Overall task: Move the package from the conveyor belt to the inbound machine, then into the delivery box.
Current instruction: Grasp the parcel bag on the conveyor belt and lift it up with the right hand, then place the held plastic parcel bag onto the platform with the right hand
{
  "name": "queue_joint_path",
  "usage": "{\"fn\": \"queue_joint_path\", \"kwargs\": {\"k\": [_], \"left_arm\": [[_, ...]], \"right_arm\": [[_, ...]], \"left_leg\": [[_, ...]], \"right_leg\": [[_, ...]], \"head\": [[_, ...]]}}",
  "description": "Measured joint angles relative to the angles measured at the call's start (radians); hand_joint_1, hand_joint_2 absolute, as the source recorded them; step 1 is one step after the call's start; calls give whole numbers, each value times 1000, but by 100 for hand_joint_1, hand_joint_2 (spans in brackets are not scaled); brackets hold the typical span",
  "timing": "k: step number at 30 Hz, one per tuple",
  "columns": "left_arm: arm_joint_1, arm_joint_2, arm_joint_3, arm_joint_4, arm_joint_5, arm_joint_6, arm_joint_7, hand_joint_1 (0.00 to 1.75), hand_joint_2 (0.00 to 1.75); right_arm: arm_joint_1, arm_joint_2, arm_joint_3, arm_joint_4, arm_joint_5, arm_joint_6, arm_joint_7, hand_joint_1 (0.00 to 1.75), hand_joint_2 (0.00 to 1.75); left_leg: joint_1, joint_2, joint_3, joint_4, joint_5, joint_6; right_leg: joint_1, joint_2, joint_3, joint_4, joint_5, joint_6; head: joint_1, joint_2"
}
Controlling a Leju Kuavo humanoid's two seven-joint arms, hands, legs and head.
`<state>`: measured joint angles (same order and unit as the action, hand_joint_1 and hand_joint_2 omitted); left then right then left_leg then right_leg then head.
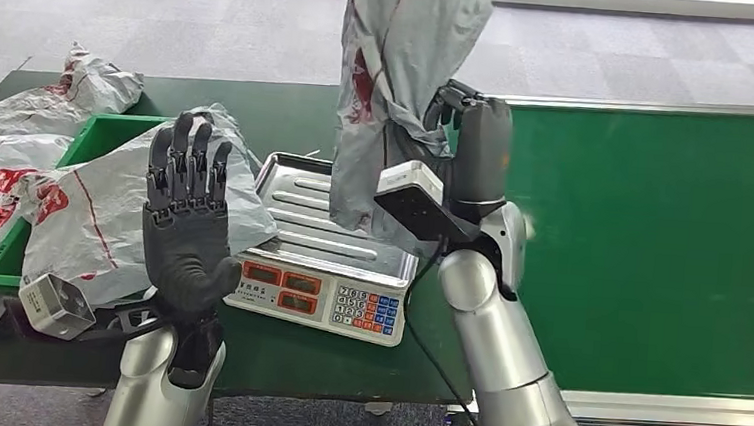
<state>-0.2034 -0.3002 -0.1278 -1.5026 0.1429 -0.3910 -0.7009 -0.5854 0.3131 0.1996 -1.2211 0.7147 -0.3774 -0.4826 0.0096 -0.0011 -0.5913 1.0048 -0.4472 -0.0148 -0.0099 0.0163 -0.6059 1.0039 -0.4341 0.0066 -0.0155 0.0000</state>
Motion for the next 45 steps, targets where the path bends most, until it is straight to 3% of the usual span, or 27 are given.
{"fn": "queue_joint_path", "kwargs": {"k": [8,9,11,12,13,15,18,23,32,37,41,45], "left_arm": [[0,0,0,15,-14,0,0,0,175],[0,0,0,16,-15,0,0,0,175],[0,0,0,17,-16,0,-1,0,175],[0,0,0,18,-17,0,-1,0,175],[0,0,0,19,-18,0,-1,0,175],[1,0,0,19,-24,0,-1,0,175],[6,1,0,19,-36,0,-1,0,175],[18,4,1,17,-52,0,-1,0,175],[30,5,3,-5,-60,0,0,0,175],[34,5,8,-24,-71,0,8,0,175],[36,5,15,-26,-85,19,27,0,175],[24,5,21,-2,-144,88,50,0,175]], "right_arm": [[-101,42,64,232,-54,-49,-13,175,175],[-104,43,68,245,-57,-52,-13,146,175],[-108,46,73,266,-60,-57,-13,58,175],[-110,47,74,275,-60,-61,-10,15,131],[-113,48,75,286,-62,-65,-3,0,87],[-119,49,75,314,-62,-71,27,0,0],[-131,49,74,384,-43,-66,84,0,0],[-136,48,64,481,-29,-38,102,0,0],[-137,37,25,543,3,30,180,0,0],[-135,33,-5,553,26,-33,173,0,0],[-76,33,-35,423,14,-237,42,0,175],[42,40,-53,123,39,-322,-36,0,175]], "left_leg": [[0,-3,-2,0,0,0],[0,-4,-2,0,0,0],[0,-4,-2,0,0,0],[0,-4,-2,0,0,0],[0,-4,-2,0,0,0],[0,-4,-2,0,0,0],[0,-4,-2,0,0,0],[0,-4,-2,0,0,0],[0,-4,-3,0,0,0],[0,-4,-3,0,0,0],[0,-5,-3,0,0,0],[0,-6,-3,0,-1,0]], "right_leg": [[0,-2,-1,0,0,0],[0,-2,-1,0,0,0],[0,-2,-1,0,0,0],[-1,-2,-1,0,0,0],[-1,-2,-1,0,0,0],[0,-2,-1,0,0,0],[0,-2,-1,0,0,0],[0,-3,-1,0,0,0],[0,-3,-2,0,0,0],[0,-3,-2,0,0,0],[0,-3,-2,0,0,0],[0,-5,-3,0,-1,0]], "head": [[0,0],[0,0],[0,0],[0,0],[0,0],[0,0],[0,0],[0,0],[0,0],[0,0],[0,0],[0,0]]}}
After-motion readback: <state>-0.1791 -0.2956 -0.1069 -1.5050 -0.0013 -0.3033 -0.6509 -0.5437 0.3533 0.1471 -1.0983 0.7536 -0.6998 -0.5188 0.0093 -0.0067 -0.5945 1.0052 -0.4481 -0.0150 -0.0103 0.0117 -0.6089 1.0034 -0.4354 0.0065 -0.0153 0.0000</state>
